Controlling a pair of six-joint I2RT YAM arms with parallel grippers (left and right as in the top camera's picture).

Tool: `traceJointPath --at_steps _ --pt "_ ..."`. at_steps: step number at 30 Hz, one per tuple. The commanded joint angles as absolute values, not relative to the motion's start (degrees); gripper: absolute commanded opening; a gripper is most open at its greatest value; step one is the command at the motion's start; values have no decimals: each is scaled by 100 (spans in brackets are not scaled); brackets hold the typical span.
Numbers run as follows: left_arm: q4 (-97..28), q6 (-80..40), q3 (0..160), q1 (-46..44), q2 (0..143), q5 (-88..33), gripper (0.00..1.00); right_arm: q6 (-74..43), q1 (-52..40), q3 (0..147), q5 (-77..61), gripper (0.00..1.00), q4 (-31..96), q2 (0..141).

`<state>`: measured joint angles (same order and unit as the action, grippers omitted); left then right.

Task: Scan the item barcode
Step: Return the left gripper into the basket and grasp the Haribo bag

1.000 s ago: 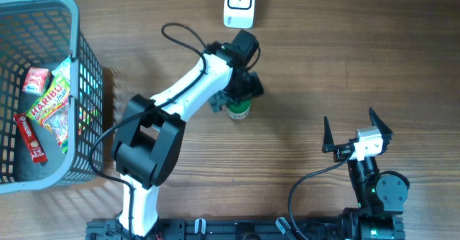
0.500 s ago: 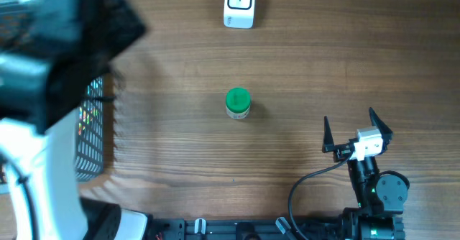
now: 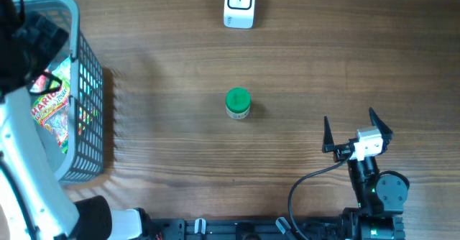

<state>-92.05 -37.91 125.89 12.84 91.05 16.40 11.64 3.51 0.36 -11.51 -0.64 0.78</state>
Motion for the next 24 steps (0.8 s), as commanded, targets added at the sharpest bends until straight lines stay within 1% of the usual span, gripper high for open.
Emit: traceJointPath --at_steps 1,7,13,19,22,24 --pt "-8698 -3658 11574 1341 9164 1588 100 1197 327 30 -1135 100 -82 27" --pt "-7413 -3632 9780 1341 9164 1586 100 1194 327 30 -1135 100 -82 27" --pt "-6368 -3621 8433 1341 9164 1581 100 1194 327 30 -1135 100 -82 27" --pt "-6069 -3618 8143 1341 9129 1476 100 1194 327 30 -1135 99 -82 27" --pt "-6097 -3553 8423 1323 8792 1291 100 1194 327 30 -1135 100 -82 27" --pt "-6130 -3304 8720 1326 8423 1245 100 1194 327 30 -1135 100 -82 27"
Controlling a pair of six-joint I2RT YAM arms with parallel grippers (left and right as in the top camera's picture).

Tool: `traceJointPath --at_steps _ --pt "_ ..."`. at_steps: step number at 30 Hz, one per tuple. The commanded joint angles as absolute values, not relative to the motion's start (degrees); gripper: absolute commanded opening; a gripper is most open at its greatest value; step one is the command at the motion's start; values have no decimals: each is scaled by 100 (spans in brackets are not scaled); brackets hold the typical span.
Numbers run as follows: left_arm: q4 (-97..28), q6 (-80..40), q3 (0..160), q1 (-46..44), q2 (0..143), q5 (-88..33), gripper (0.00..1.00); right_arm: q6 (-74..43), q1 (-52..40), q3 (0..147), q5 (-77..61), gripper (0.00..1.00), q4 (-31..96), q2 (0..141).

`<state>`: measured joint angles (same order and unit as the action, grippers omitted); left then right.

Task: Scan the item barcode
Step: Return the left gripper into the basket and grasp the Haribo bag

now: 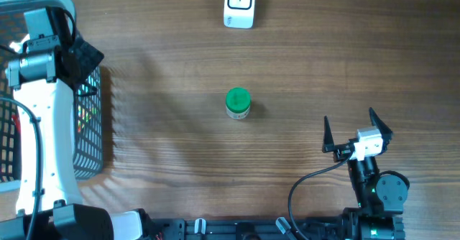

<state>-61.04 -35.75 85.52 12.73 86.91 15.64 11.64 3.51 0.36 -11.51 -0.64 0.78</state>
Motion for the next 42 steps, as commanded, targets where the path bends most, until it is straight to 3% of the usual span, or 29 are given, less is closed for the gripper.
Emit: traceJointPath --at_steps 1,9,13,20,30,42 --pt "-6134 -3199 8840 1326 8276 1240 100 1197 327 30 -1138 100 -82 27" --pt "-6182 -2978 9647 1433 7013 1372 100 1194 327 30 -1135 100 -82 27" --pt "-6294 -2991 9644 2051 6938 1610 100 1197 327 30 -1135 100 -82 27" --pt "-6438 -3039 9633 3435 7966 384 100 1197 327 30 -1135 100 -82 27" --pt "-6525 -3041 9317 3437 9835 388 100 1197 327 30 -1135 100 -82 27" --pt "-5861 -2880 8503 3435 10053 390 100 1194 327 30 -1138 100 -82 27"
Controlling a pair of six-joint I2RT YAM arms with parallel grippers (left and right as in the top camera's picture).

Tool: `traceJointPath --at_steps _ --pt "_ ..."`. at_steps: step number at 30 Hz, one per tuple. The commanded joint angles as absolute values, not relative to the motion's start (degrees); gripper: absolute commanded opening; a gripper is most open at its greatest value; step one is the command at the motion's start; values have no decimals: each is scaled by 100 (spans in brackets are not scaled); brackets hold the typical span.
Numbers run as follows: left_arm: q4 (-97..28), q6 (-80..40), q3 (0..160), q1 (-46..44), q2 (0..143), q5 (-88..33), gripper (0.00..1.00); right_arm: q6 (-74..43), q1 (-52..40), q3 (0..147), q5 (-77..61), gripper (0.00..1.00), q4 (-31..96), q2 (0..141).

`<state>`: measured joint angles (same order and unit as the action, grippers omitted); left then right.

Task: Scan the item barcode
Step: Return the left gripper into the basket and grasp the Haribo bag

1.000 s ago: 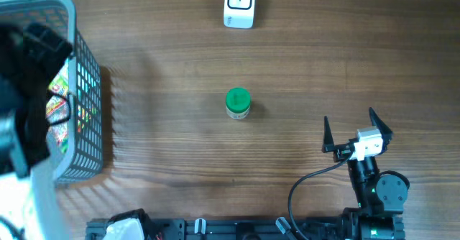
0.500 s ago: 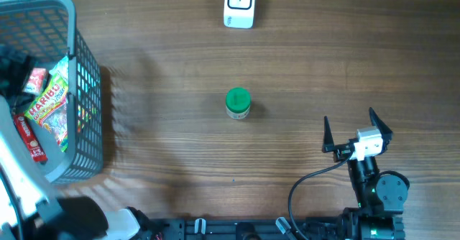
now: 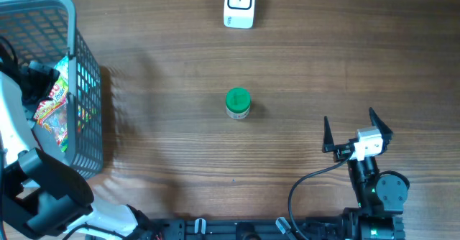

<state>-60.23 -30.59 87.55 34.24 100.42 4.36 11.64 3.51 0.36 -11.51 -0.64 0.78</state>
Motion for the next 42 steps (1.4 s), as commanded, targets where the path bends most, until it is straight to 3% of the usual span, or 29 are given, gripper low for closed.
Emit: traceJointPath --at_steps 1,22,29,42 --pt "-5793 -2869 8431 3435 10053 390 100 1194 327 30 -1135 100 -82 27" --pt "-5481 -2738 8014 3063 10106 591 100 1197 327 30 -1135 100 -82 27" --pt "-4713 -2740 6899 3065 10127 589 100 1194 327 30 -1135 100 -82 27" --pt "-4364 -2711 6836 3548 10018 694 100 1197 327 30 -1135 100 -82 27"
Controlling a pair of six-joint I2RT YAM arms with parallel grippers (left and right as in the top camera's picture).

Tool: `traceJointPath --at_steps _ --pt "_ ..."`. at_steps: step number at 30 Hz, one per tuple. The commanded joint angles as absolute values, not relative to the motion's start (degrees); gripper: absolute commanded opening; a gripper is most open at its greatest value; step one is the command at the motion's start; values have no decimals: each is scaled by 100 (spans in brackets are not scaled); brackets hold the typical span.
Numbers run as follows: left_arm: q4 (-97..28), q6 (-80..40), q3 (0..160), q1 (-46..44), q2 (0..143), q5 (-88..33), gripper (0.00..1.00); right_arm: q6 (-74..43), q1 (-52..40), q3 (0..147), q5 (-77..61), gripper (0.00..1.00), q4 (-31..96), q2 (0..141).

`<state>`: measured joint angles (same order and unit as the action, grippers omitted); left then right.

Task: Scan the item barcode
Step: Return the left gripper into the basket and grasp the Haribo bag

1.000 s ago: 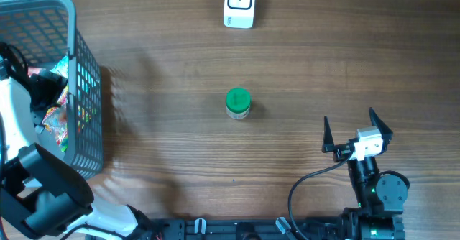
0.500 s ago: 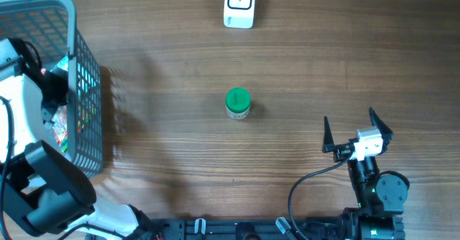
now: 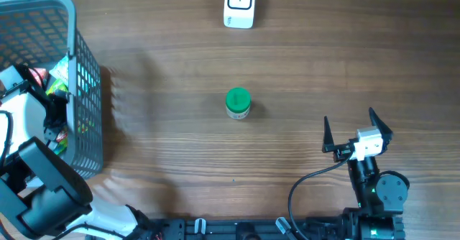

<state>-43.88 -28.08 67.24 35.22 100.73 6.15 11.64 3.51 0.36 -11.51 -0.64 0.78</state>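
Note:
A jar with a green cap [image 3: 238,103] stands upright in the middle of the table. The white barcode scanner [image 3: 239,3] sits at the far edge, straight behind it. My left arm [image 3: 29,107] reaches down into the grey basket [image 3: 85,60] at the left, its dark end over a colourful candy bag [image 3: 59,75]. Its fingers are hidden, so whether they hold anything cannot be told. My right gripper [image 3: 348,116] rests open and empty at the front right, well away from the jar.
The basket's tall mesh wall stands between my left arm and the open table. A black cable [image 3: 305,182] loops beside the right arm's base at the front edge.
My left arm has shifted inside the basket and now covers most of the candy bag, of which only the upper end shows. Jar, scanner and right arm are unchanged.
My left arm was over the basket's left side with the bag showing. Then it lay across the basket, wrist near the right rim. Then it was back at the left, bag showing again. Now its end is down over the bag.

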Motion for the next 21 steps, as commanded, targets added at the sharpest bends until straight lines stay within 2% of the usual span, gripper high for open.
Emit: traceJointPath --at_steps 1,7,10,19,21 --pt "-4362 -2589 6882 3548 10018 692 100 1194 327 30 -1135 100 -82 27" --pt "-4309 -1704 7126 3548 10007 690 100 1197 327 30 -1135 100 -82 27" --pt "-4014 -1216 7126 3555 10009 1094 100 1194 327 30 -1135 100 -82 27" --pt "-3795 -1219 6718 3555 10593 1144 100 1197 327 30 -1135 100 -82 27" --pt "-3793 -1219 6584 3557 10770 1140 83 1197 327 30 -1135 100 -82 27"
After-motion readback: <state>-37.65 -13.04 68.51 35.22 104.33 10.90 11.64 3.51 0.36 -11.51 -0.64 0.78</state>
